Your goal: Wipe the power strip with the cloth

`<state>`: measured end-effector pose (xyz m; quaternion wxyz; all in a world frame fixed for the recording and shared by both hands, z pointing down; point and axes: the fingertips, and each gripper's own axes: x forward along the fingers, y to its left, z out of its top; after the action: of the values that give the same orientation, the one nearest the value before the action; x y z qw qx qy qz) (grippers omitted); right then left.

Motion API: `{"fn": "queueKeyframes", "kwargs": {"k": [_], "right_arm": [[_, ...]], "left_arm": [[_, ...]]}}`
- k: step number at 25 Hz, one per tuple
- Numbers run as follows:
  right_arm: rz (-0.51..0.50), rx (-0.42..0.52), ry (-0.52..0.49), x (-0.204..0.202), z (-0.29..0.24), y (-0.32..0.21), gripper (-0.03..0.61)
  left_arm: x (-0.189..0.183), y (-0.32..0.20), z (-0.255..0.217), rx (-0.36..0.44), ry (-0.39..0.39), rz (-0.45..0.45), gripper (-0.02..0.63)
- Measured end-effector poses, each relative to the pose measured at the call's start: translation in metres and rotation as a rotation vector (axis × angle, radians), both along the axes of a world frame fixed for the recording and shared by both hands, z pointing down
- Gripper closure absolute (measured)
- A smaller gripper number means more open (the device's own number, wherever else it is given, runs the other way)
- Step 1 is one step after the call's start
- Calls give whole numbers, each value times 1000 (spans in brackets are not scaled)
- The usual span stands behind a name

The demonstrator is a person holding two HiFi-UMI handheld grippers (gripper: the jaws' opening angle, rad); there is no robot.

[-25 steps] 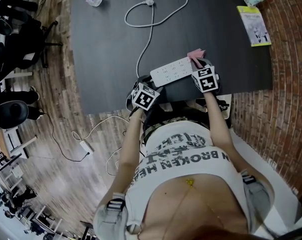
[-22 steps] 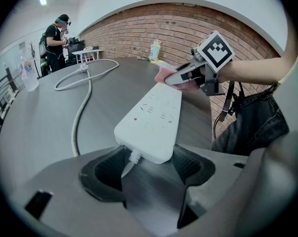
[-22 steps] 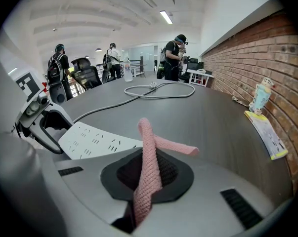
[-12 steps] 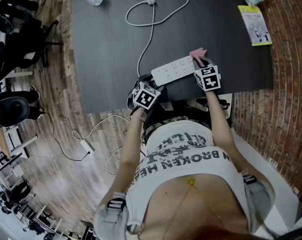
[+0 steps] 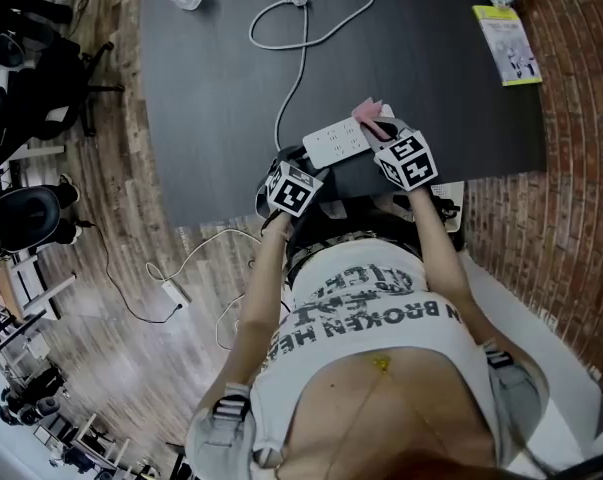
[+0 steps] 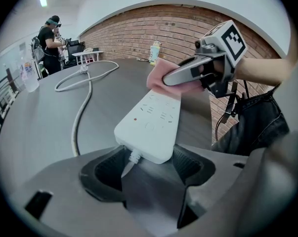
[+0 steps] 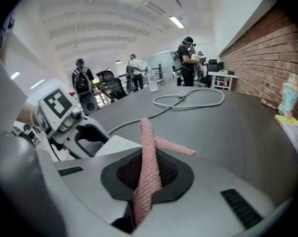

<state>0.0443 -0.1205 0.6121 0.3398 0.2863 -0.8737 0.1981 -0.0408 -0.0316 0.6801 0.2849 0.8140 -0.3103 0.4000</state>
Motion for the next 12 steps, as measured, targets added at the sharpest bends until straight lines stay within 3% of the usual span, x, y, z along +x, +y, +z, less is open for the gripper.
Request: {"fn": "queueKeyframes", "kwargs": {"k": [3,7,12], "right_arm": [[-151,-42,-61,-42,-4,30,561],[-325,-74,-62,-85,1,64,561],[-423,-125,-36,-110,11,85,561]], "left_arm": [[0,-1,0,3,0,-1,324],[2,-1,0,1,-1,-1,324],[1,-2,0,6,0,-1,324]]}}
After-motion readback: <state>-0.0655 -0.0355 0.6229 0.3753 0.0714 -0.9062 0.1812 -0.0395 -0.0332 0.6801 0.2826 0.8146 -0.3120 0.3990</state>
